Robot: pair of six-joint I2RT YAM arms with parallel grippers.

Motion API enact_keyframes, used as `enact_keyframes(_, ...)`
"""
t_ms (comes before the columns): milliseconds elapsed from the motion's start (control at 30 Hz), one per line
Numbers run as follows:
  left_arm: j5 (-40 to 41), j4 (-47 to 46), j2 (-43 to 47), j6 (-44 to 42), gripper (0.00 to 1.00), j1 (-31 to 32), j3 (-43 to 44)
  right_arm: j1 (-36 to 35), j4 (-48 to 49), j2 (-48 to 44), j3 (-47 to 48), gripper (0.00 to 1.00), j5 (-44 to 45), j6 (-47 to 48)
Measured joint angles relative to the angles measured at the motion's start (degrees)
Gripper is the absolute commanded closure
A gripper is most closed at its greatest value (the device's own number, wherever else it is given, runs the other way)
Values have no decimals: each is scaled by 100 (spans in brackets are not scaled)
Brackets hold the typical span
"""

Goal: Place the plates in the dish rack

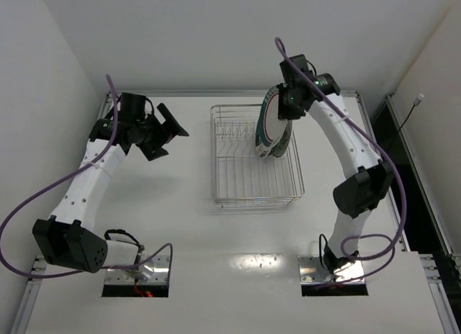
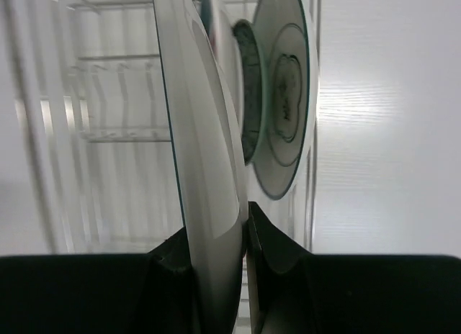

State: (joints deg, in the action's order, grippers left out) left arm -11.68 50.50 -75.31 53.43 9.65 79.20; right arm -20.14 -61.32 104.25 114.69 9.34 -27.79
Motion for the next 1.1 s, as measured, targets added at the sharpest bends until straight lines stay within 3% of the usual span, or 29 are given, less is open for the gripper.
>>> enact_keyframes(333,-44,354,-227,-391,11,-540,197,-481,-247,1226,455,100,981,363)
enact_keyframes(600,-247,457,-227,-597,11,-863,197,-697,-424,1624,1036,100,1635,450)
enact_keyframes(1100,-470,479,-227,-649,11,-970,197,-732,-391,1657,994,88,1547,461)
